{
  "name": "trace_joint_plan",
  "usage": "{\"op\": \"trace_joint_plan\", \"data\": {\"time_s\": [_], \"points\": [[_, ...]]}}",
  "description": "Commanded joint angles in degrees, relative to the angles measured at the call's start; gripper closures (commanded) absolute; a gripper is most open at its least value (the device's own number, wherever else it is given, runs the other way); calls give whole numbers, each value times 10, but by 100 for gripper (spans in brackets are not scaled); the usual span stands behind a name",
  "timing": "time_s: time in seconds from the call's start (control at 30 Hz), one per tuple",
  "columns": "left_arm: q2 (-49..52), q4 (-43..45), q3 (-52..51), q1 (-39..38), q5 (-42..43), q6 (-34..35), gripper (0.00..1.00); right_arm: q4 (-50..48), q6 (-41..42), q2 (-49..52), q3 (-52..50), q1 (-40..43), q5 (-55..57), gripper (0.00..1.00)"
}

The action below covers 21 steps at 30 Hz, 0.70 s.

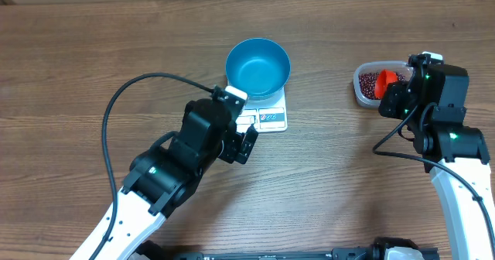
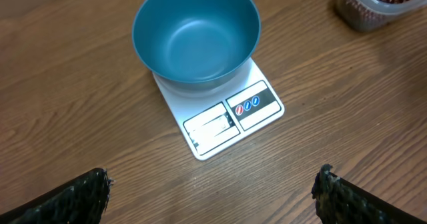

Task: Scoop item into bowl and weigh 150g on scale
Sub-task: 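Lift the left gripper back from the scale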

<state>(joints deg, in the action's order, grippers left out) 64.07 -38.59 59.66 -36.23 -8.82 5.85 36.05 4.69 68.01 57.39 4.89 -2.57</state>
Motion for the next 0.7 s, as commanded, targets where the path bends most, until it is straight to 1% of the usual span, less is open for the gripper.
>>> {"op": "trace_joint_plan", "data": {"time_s": [0.0, 0.67], "points": [[-16, 9, -5, 3, -4, 8, 0, -4, 0, 0, 19, 2, -1, 96], [46, 9, -5, 3, -4, 8, 1, -6, 0, 0, 19, 2, -1, 96]]}}
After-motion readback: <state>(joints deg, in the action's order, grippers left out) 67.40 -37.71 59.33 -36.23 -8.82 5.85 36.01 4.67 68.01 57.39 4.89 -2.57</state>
